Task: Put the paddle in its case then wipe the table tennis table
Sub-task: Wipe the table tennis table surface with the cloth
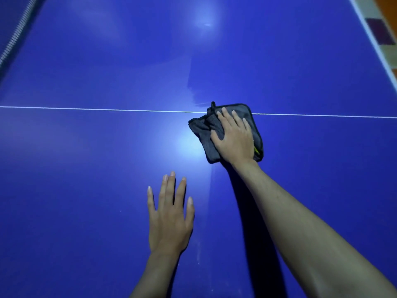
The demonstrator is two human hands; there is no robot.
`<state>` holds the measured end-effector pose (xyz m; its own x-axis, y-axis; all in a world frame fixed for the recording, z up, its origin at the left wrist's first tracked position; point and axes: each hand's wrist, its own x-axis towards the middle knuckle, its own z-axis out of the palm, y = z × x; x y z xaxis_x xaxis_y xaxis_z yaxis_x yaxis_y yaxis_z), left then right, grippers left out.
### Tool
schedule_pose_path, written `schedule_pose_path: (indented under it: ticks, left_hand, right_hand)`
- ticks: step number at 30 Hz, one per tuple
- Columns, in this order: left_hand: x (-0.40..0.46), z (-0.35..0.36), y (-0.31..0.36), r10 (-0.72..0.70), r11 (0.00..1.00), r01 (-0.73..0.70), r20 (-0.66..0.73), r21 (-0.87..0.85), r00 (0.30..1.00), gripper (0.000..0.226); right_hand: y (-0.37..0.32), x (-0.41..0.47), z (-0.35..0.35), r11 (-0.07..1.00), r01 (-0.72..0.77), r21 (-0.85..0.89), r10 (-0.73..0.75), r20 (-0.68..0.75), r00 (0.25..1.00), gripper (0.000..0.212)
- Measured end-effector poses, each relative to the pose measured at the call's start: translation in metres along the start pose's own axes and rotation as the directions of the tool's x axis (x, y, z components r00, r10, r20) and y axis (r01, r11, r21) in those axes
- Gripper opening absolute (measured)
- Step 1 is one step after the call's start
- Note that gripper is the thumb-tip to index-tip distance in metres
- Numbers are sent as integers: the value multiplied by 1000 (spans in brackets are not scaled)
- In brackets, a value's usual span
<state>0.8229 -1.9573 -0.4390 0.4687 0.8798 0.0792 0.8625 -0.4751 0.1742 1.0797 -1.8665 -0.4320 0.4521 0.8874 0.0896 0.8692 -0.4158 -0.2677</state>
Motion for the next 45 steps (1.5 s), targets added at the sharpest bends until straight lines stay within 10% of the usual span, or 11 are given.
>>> schedule_pose_path:
  ticks: [15,22,45]
  left_hand:
    - [-5,-20,-12,-106,888,16,-170,-459,980,45]
    - [-21,-31,-62,-90,948,58,-88,-314,992,42]
    - [-13,-12,-78,47,999,-46,60,-14,997,57]
  right_hand:
    - [-68,-222,7,998,62,23,-63,19,998,68]
    - [-92,-293,6,1000,29,-3,-29,71,997,68]
    - [-77,12,27,999,37,6,-37,24,999,65]
